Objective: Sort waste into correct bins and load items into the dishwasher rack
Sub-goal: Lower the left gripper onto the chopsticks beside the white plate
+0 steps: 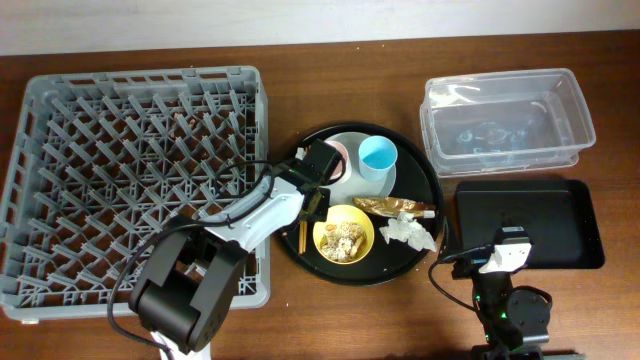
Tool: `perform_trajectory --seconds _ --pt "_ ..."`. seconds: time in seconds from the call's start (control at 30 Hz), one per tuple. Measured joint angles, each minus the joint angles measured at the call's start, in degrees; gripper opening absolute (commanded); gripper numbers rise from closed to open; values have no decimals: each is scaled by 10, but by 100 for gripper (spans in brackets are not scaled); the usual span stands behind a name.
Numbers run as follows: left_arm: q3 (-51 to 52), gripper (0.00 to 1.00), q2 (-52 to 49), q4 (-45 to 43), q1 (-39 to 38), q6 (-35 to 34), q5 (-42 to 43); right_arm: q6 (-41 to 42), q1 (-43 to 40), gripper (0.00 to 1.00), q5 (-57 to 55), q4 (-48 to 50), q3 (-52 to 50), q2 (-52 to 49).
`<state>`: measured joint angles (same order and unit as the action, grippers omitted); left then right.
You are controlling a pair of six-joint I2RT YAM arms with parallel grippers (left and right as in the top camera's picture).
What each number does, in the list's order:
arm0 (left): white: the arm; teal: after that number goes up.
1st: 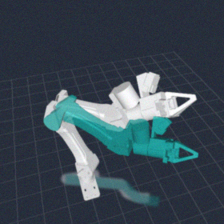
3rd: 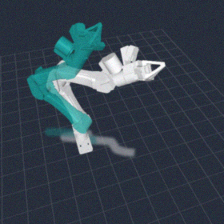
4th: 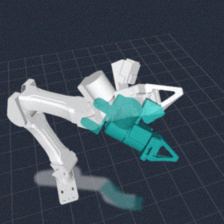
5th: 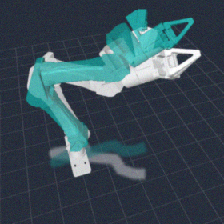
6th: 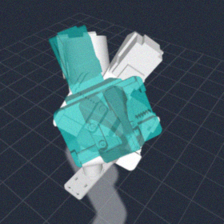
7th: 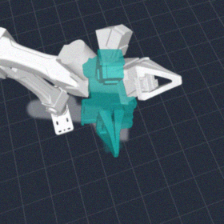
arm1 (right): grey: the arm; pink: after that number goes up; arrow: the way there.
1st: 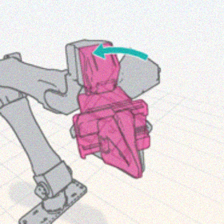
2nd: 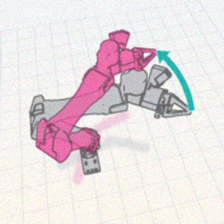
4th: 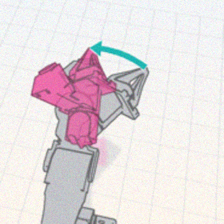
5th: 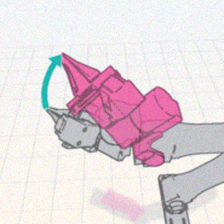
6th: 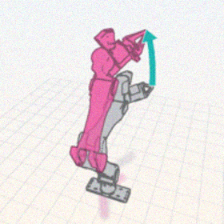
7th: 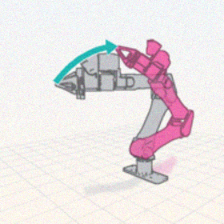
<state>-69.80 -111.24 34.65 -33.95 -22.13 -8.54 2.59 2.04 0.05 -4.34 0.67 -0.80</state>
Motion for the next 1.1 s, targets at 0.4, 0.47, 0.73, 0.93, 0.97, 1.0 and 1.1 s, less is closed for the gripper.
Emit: perform_trajectory --seconds 0.4,0.47,0.73,0.93,0.97,1.0,1.1 --pt "-5 29 0 0 0 0 -7 0 0 99 0 0 0 0" --pt "-5 29 0 0 0 -3 -14 0 0 99 0 0 0 0" --pt "-5 29 0 -3 7 -15 3 0 0 99 0 0 0 0" --pt "-5 29 3 -2 21 -15 7 0 0 99 0 0 0 0" --pt "-5 29 3 -2 24 -15 7 0 0 99 0 0 0 0" --pt "-5 29 4 -2 26 -15 7 0 0 99 0 0 0 0" --pt "-5 29 4 -2 29 -15 10 0 0 99 0 0 0 0"
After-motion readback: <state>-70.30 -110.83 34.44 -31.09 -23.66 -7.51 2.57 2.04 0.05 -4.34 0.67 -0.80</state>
